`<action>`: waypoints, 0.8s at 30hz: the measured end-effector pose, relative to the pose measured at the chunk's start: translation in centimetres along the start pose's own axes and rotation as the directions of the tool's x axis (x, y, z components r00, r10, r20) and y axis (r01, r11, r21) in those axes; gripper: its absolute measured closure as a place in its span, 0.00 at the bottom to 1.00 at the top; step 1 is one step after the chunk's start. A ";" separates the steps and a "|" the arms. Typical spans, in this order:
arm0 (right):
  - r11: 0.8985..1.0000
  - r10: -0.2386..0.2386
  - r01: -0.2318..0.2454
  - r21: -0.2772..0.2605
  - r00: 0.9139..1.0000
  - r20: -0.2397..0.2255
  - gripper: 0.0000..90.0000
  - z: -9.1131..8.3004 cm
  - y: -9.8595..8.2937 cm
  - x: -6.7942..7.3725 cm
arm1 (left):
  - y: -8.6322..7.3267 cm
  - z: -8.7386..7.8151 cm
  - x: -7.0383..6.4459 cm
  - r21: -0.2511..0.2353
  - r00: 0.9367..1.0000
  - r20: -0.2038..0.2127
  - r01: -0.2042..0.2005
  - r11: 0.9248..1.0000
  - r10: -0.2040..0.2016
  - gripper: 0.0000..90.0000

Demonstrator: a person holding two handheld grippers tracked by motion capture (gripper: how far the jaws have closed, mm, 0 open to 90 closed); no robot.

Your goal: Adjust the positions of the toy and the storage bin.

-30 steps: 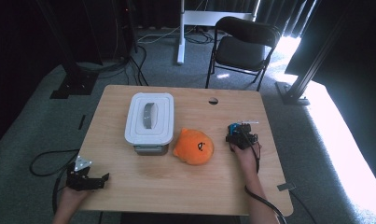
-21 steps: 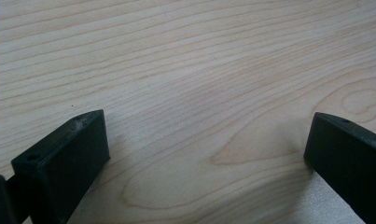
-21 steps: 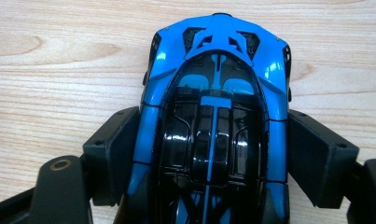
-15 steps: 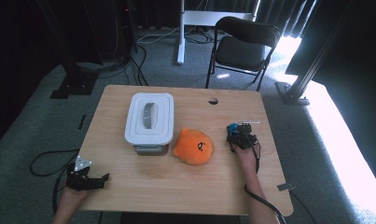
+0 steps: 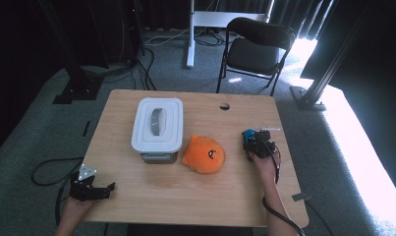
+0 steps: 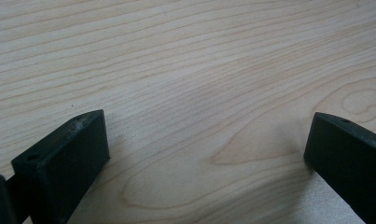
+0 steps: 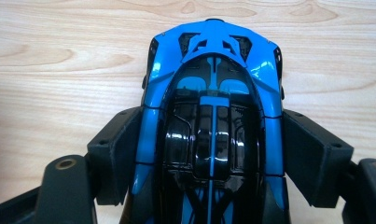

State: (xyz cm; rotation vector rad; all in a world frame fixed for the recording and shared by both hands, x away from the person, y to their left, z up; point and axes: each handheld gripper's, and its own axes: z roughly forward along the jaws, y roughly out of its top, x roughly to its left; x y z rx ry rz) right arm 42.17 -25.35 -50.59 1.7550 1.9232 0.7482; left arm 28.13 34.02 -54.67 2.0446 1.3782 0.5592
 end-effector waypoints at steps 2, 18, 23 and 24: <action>1.000 -0.010 0.010 -0.001 1.000 0.002 0.28 -0.7 -0.3 -0.2 | 0.0 0.0 0.0 0.000 1.000 0.000 0.000 1.000 0.000 0.00; 0.999 -0.052 0.053 -0.011 0.998 0.039 0.29 -6.7 -6.0 -2.3 | 0.0 0.0 0.0 0.000 1.000 -0.003 0.003 1.000 -0.003 0.00; 0.997 -0.077 0.077 0.003 0.994 0.075 0.28 -8.2 -8.1 -2.8 | 0.0 0.0 0.0 0.000 1.000 -0.003 0.004 1.000 -0.004 0.00; 0.997 -0.078 0.078 0.009 0.994 0.081 0.29 -8.4 -8.6 -2.8 | 0.0 0.0 0.0 0.000 1.000 -0.004 0.004 1.000 -0.004 0.00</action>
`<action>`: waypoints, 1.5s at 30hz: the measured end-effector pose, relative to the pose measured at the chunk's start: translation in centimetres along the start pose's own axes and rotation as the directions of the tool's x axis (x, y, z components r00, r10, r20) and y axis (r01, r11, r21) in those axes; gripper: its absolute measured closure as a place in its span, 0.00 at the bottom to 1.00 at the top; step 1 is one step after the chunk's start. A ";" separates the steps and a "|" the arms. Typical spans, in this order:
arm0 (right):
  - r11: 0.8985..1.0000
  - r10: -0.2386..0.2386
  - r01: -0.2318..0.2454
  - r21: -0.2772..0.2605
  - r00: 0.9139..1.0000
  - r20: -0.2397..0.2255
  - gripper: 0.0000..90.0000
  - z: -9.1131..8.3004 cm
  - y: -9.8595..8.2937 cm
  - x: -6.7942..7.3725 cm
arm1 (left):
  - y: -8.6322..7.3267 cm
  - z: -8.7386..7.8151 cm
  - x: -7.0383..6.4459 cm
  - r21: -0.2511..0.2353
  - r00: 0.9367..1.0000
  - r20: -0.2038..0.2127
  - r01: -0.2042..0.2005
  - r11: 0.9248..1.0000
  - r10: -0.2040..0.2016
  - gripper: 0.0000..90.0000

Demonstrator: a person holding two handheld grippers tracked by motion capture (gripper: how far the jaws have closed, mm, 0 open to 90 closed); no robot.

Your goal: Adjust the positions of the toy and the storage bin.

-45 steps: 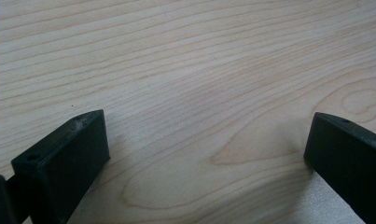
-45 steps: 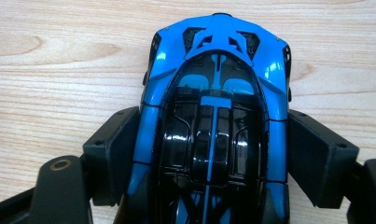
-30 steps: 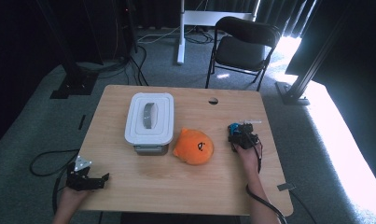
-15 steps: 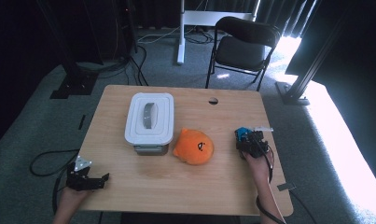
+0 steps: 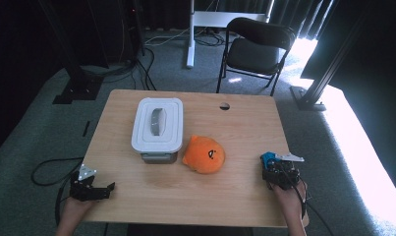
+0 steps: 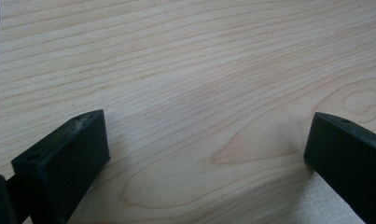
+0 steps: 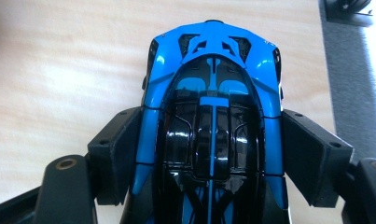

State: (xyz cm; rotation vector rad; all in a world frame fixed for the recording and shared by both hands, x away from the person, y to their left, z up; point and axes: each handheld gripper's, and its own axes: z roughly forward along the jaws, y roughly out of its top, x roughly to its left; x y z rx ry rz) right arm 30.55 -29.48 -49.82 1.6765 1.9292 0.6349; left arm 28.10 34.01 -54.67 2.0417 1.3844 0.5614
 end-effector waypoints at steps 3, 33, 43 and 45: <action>1.000 -0.021 0.021 0.017 1.000 0.013 0.29 -0.6 -1.2 -0.1 | 0.0 0.0 0.0 0.002 1.000 0.000 -0.001 1.000 0.001 0.00; 0.999 -0.025 0.026 0.041 1.000 -0.011 0.28 -0.4 -5.4 0.0 | 0.0 0.0 0.0 0.000 1.000 0.000 0.000 1.000 0.000 0.00; 0.998 0.039 -0.035 0.059 0.996 -0.074 0.25 0.0 -5.7 -1.0 | 0.0 0.0 0.0 0.000 1.000 0.000 -0.001 1.000 0.001 0.00; 0.997 0.050 -0.046 0.060 0.997 -0.066 0.24 0.1 -5.7 -1.0 | 0.0 0.0 0.0 0.000 1.000 -0.001 0.000 1.000 0.000 0.00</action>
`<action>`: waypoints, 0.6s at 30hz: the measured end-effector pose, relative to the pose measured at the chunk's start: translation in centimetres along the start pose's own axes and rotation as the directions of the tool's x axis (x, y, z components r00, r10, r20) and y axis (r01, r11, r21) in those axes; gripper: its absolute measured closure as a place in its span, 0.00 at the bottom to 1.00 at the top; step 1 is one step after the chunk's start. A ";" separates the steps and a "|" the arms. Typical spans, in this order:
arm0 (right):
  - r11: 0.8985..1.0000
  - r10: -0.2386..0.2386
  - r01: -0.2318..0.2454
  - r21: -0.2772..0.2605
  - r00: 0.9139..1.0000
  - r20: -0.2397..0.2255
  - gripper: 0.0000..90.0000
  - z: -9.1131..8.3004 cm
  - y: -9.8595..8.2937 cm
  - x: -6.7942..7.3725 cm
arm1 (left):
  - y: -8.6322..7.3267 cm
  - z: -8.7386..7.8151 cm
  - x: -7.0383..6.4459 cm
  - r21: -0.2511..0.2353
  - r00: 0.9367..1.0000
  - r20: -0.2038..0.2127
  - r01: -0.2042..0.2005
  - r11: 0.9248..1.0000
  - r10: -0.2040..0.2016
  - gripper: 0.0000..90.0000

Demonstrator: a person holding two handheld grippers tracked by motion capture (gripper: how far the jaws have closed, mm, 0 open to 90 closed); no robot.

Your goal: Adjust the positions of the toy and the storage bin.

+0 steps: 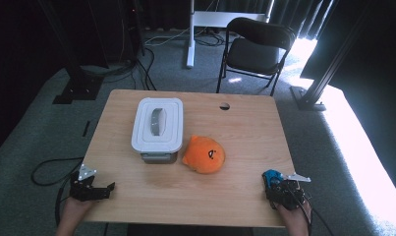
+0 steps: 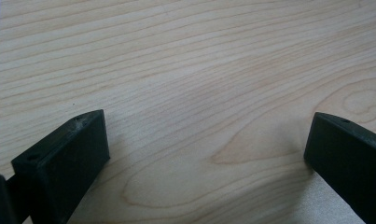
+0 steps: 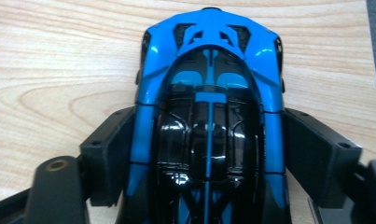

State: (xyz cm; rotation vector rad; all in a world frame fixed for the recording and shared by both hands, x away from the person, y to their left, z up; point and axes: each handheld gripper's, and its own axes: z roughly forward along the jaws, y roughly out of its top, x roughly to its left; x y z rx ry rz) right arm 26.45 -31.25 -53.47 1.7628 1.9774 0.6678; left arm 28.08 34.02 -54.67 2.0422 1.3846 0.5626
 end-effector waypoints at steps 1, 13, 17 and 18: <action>1.000 -0.001 0.001 -0.003 1.000 0.000 0.25 0.0 0.0 0.0 | 0.0 0.0 0.0 -0.001 1.000 0.000 0.001 1.000 -0.001 0.00; 0.999 -0.030 0.031 0.011 0.999 -0.021 0.28 0.1 0.7 0.0 | 0.0 0.0 0.0 -0.001 1.000 0.000 0.001 1.000 -0.001 0.00; 0.994 -0.106 0.106 0.001 0.991 -0.079 0.28 0.2 2.0 -0.2 | 0.0 0.0 0.0 -0.001 1.000 0.000 0.001 1.000 -0.001 0.00; 0.990 -0.139 0.138 -0.012 0.985 -0.098 0.28 0.2 2.4 0.0 | 0.0 0.0 0.0 -0.001 1.000 0.000 0.001 1.000 -0.001 0.00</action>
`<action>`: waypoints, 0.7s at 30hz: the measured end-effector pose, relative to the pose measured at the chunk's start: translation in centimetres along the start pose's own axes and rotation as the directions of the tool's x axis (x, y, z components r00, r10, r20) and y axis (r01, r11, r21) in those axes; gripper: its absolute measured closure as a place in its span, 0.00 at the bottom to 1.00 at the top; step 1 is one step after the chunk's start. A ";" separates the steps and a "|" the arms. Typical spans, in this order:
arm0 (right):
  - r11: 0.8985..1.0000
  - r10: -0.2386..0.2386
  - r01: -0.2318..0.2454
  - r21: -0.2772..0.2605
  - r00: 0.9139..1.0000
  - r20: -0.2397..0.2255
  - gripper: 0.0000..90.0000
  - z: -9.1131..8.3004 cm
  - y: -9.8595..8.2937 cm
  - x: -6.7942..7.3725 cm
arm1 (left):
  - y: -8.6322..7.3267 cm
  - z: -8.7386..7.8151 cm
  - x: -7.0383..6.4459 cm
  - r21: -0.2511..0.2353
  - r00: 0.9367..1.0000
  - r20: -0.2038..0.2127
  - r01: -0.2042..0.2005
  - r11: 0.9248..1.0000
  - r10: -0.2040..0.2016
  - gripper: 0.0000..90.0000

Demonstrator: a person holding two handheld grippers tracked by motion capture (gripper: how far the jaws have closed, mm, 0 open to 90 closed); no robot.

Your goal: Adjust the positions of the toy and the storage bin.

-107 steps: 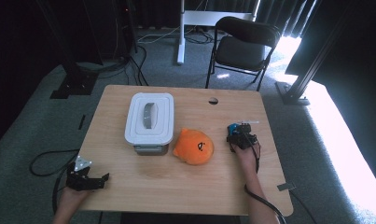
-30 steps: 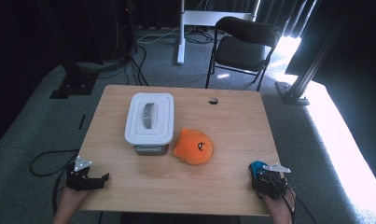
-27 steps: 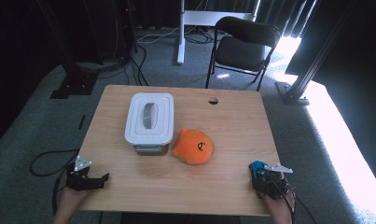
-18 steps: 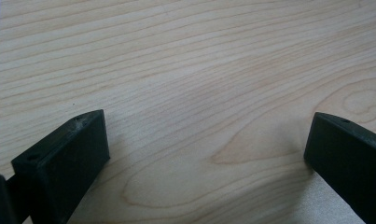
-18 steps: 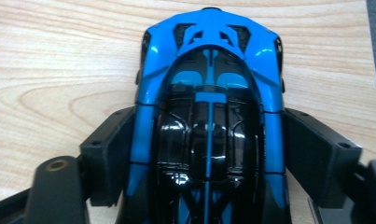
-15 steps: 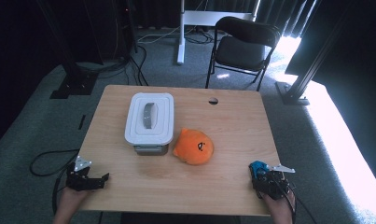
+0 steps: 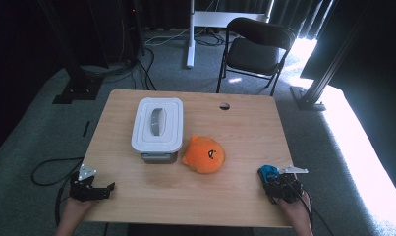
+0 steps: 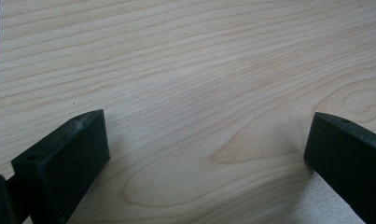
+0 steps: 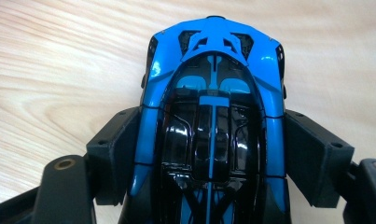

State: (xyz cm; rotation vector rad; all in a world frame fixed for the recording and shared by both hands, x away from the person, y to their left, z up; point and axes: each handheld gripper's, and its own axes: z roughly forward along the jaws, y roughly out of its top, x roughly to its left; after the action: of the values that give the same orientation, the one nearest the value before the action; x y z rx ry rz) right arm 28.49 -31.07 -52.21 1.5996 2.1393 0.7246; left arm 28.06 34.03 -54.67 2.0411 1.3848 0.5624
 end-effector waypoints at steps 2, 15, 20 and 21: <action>0.999 -0.051 0.051 -0.009 0.997 -0.050 0.28 0.0 0.8 0.2 | 0.0 0.0 0.0 0.001 1.000 0.000 0.000 1.000 0.000 0.00; 0.958 -0.281 0.286 -0.013 0.932 -0.229 0.28 0.6 2.1 1.7 | 0.0 0.0 0.0 -0.001 1.000 0.000 0.001 1.000 -0.001 0.00; 0.956 -0.286 0.294 0.001 0.932 -0.224 0.28 0.5 1.7 1.0 | 0.0 0.0 0.0 -0.001 1.000 0.000 0.001 1.000 -0.001 0.00; 0.956 -0.286 0.294 0.001 0.932 -0.224 0.28 0.5 1.7 1.0 | 0.0 0.0 0.0 -0.001 1.000 0.000 0.001 1.000 -0.001 0.00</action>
State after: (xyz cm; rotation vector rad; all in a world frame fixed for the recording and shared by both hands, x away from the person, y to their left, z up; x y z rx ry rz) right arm 29.79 -29.68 -51.63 1.2247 2.4896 0.8020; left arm 28.07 34.02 -54.68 2.0397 1.3851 0.5627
